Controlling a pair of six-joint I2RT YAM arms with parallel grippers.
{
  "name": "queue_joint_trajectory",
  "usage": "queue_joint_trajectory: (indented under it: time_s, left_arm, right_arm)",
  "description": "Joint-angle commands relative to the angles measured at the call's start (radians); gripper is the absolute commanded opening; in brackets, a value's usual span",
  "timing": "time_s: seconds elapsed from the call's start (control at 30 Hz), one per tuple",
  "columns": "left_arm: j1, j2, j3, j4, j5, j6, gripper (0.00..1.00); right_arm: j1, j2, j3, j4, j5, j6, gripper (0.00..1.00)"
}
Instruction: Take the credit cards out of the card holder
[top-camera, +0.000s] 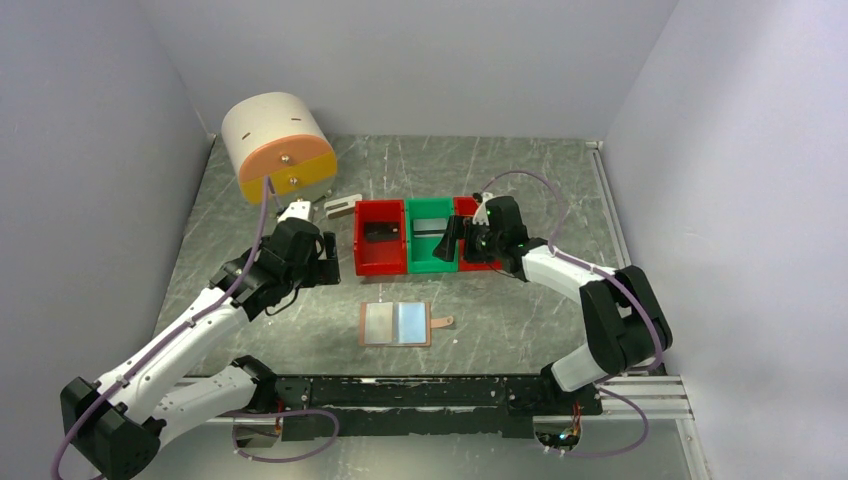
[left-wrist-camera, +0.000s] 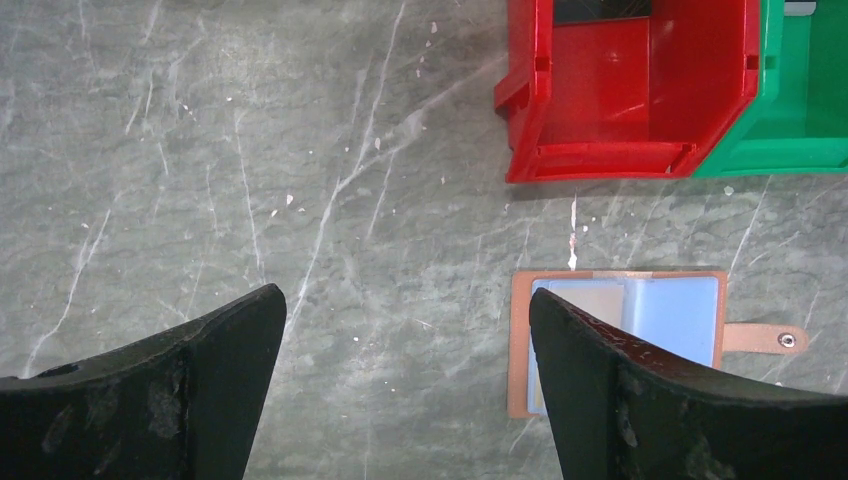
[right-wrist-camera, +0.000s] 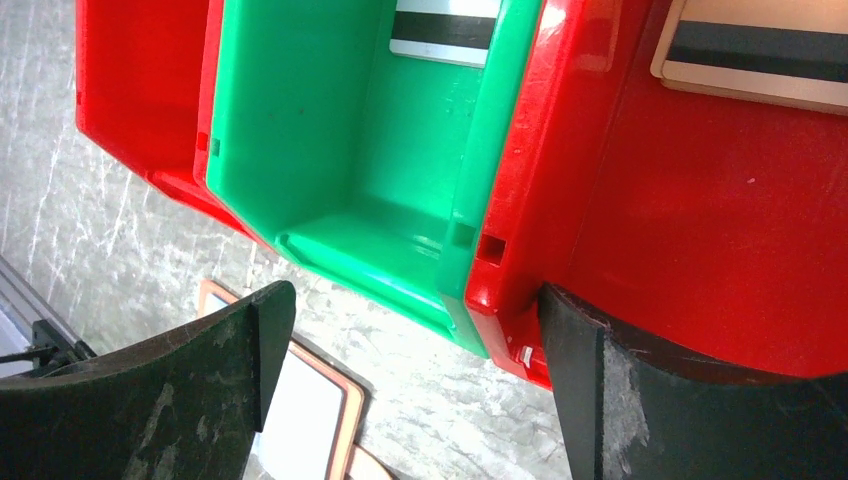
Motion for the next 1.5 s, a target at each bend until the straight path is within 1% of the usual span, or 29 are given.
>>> queue_joint_trajectory:
  time_s: [0.0,0.13,0.23,0.37,0.47,0.57,0.7,0.77,0.83,0.93,1.03,1.1,1.17,1.27,1.47]
  left_arm:
    - [0.006,0.006,0.017,0.002,-0.005,0.004,0.96]
    - [0.005,0.007,0.017,0.002,-0.003,0.004,0.96]
    - [0.007,0.007,0.017,0.003,-0.002,0.005,0.96]
    - [0.005,0.006,0.017,0.002,-0.002,0.005,0.96]
    - [0.006,0.002,0.018,-0.001,-0.010,0.000,0.96]
    - [0.005,-0.008,0.022,-0.012,-0.030,-0.011,0.96]
    - [0.007,-0.047,0.029,-0.040,-0.090,-0.047,0.96]
    - [0.005,-0.078,0.030,-0.053,-0.120,-0.065,0.97]
    - [0.006,-0.105,0.031,-0.063,-0.144,-0.079,0.97]
    - [0.005,-0.142,0.027,-0.065,-0.172,-0.091,0.98]
    - [0.006,-0.170,0.023,-0.067,-0.191,-0.100,0.98]
    - [0.007,-0.181,0.020,-0.065,-0.193,-0.101,0.99]
    - [0.006,-0.186,0.020,-0.065,-0.195,-0.102,0.99]
    - [0.007,-0.180,0.024,-0.073,-0.199,-0.108,0.99]
    - [0.007,-0.175,0.030,-0.086,-0.208,-0.117,0.99]
  right_arm:
    - [0.010,-0.022,0.034,-0.020,-0.047,-0.017,0.94]
    - [0.015,-0.032,0.034,-0.021,-0.055,0.000,0.93]
    - [0.017,-0.045,0.032,-0.035,-0.018,-0.001,0.93]
    - [0.025,-0.099,0.064,-0.116,0.113,-0.033,0.94]
    - [0.074,-0.159,0.091,-0.182,0.254,-0.053,0.95]
    - [0.202,-0.206,0.090,-0.238,0.465,-0.029,0.95]
    - [0.426,-0.266,0.029,-0.255,0.740,0.107,0.94]
    - [0.530,-0.275,0.003,-0.248,0.822,0.184,0.92]
    - [0.637,-0.266,-0.012,-0.244,0.893,0.259,0.87]
    - [0.767,-0.218,-0.016,-0.207,0.934,0.299,0.84]
    - [0.875,-0.125,0.037,-0.259,1.003,0.370,0.83]
    - [0.914,-0.064,0.079,-0.284,1.036,0.398,0.81]
    - [0.935,-0.016,0.110,-0.317,1.046,0.446,0.77]
    - [0.946,0.031,0.128,-0.302,1.021,0.457,0.74]
    - [0.949,0.104,0.161,-0.239,0.952,0.424,0.70]
